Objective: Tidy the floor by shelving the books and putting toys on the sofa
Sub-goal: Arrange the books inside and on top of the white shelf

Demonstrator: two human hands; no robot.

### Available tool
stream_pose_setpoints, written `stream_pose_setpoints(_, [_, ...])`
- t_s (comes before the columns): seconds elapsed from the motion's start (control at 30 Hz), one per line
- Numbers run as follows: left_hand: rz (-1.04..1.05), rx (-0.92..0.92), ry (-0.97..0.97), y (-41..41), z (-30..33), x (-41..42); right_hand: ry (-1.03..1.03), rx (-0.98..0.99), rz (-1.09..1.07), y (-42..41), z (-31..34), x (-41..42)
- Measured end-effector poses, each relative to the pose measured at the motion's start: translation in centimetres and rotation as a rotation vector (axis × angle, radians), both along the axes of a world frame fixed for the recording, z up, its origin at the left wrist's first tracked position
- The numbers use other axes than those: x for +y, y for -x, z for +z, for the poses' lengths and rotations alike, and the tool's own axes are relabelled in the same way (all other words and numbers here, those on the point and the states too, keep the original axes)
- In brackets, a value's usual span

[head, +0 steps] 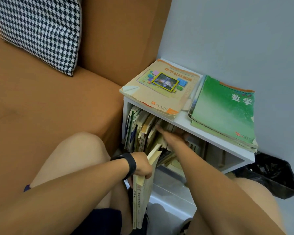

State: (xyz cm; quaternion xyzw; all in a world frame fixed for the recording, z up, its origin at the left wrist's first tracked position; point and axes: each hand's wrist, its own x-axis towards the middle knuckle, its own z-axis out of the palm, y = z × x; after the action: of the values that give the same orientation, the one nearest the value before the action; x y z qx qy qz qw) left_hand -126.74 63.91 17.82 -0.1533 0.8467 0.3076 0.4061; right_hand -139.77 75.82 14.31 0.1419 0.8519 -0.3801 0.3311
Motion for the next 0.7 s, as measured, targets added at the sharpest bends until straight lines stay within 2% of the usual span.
stream_pose_setpoints(0.07, [0.000,-0.004,-0.001,-0.1,0.1,0.0,-0.141,0.000,0.036,2.4,-4.8,0.9])
stream_pose_setpoints(0.17, [0.006,-0.008,0.011,-0.1,0.0,-0.1,-0.301,0.064,0.045,1.6,-3.9,0.1])
stream_pose_setpoints(0.23, [0.002,-0.010,0.021,-0.1,0.0,-0.2,-0.234,0.070,0.080,-0.4,0.1,-1.6])
stream_pose_setpoints(0.33, [0.021,-0.016,0.010,0.0,0.1,-0.3,-0.138,0.064,0.100,-0.4,1.5,-2.8])
stream_pose_setpoints(0.47, [0.017,-0.017,-0.006,0.1,0.0,-0.2,-0.132,0.035,0.148,0.1,0.0,-3.1])
stream_pose_setpoints(0.57, [0.015,-0.019,-0.008,0.1,-0.1,-0.1,-0.012,0.034,0.098,0.5,0.1,-2.3])
stream_pose_setpoints(0.7, [-0.009,-0.012,-0.007,0.0,-0.2,-0.1,-0.028,-0.009,0.028,0.5,-0.3,-1.1])
